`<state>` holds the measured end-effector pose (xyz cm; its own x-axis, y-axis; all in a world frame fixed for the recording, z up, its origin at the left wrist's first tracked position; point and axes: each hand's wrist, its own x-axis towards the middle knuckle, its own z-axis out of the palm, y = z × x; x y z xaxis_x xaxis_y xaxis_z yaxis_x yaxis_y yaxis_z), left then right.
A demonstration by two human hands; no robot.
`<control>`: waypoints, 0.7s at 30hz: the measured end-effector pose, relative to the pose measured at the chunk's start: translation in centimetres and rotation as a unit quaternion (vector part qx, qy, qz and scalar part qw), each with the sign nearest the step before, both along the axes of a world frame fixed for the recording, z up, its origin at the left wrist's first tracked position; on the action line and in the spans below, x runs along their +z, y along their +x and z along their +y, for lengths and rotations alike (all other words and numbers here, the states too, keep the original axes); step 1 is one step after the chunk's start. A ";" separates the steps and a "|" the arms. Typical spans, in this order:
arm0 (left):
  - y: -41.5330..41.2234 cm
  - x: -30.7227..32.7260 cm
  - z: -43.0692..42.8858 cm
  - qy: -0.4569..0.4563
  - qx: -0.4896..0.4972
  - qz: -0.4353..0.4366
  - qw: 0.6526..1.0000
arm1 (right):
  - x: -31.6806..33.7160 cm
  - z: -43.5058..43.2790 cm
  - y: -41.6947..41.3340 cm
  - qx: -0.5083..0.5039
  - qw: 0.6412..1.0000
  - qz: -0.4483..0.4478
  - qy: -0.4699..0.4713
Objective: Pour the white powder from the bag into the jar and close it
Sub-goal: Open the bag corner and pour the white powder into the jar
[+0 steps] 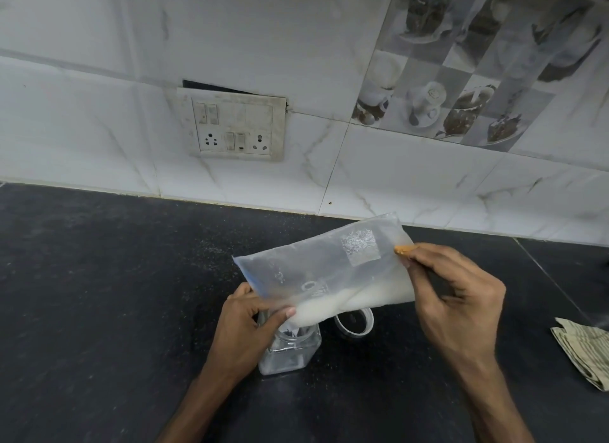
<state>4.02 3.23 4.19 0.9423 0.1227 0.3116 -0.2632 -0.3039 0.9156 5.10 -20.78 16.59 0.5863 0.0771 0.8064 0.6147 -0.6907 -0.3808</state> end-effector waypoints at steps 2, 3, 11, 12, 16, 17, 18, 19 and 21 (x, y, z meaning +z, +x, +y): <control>0.2 -0.1 0.0 -0.002 0.005 0.005 1.000 | 0.1 0.0 0.1 -0.004 1.000 -0.002 0.003; 0.3 -0.4 0.0 -0.009 0.006 0.005 1.000 | 0.1 0.0 0.1 -0.004 1.000 -0.004 0.003; 0.7 -2.5 0.3 -0.024 0.013 0.042 0.999 | 0.4 -0.1 0.1 -0.008 1.000 -0.011 0.000; 0.7 -2.3 0.3 -0.015 0.017 0.038 0.999 | 0.4 -0.1 0.1 -0.011 1.000 -0.009 0.002; 0.5 -1.6 -0.1 -0.018 0.019 0.031 0.999 | 0.4 -0.1 0.2 -0.007 1.000 -0.007 0.004; 0.5 -1.4 -0.1 -0.022 0.013 0.031 0.999 | 0.5 -0.1 0.2 -0.010 1.000 -0.007 0.004; 0.3 -1.2 -0.1 -0.030 0.009 0.033 0.999 | 0.5 -0.1 0.2 -0.013 1.000 -0.007 0.005; 0.2 -1.2 -0.1 -0.042 0.009 0.033 0.999 | 0.5 -0.1 0.2 -0.013 1.000 -0.007 0.004; 0.1 -1.0 -0.1 -0.052 0.006 0.033 0.998 | 0.4 -0.1 0.1 -0.007 1.000 -0.009 -0.005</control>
<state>4.08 3.10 3.17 0.9588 0.1622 0.2332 -0.1975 -0.2093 0.9577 5.24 -20.91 17.01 0.5735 0.0768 0.8156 0.6107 -0.7036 -0.3632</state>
